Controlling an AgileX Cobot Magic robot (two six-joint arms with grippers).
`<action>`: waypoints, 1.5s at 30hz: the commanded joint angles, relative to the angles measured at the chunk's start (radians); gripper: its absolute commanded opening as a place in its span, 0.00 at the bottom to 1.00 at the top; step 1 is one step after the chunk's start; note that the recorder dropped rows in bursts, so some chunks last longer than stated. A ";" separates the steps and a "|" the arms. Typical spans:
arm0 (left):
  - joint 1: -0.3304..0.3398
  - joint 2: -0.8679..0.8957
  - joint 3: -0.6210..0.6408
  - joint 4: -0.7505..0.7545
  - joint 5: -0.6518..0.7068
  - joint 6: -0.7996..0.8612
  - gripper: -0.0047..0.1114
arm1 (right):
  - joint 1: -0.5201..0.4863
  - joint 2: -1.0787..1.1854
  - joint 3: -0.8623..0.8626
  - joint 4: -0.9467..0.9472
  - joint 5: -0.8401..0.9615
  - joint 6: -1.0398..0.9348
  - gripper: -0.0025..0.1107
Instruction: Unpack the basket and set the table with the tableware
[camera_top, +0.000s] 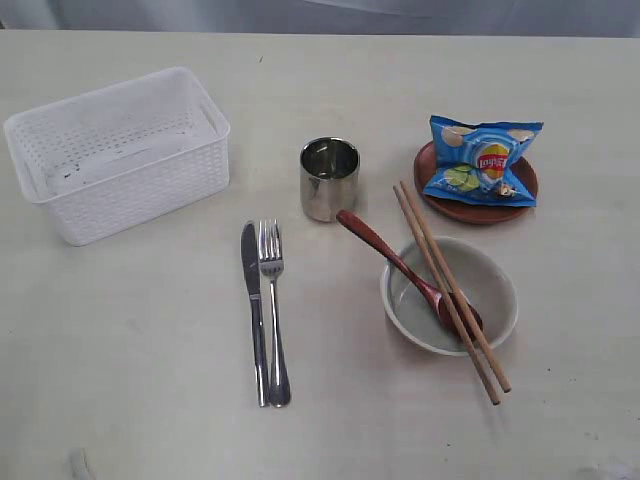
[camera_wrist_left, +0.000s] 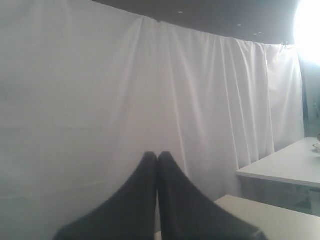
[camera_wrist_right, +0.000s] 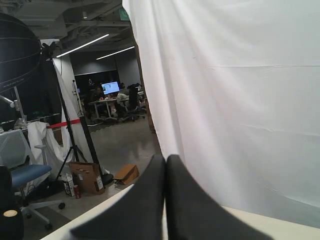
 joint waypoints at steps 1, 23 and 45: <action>0.000 -0.006 0.020 0.014 -0.038 -0.004 0.04 | -0.002 -0.005 0.004 -0.009 0.003 0.002 0.03; 0.564 -0.056 0.209 0.714 0.211 -0.921 0.04 | -0.002 -0.004 0.004 -0.009 0.003 0.005 0.03; 0.582 -0.081 0.609 0.785 -0.032 -0.935 0.04 | 0.000 -0.007 0.004 -0.008 -0.002 -0.008 0.03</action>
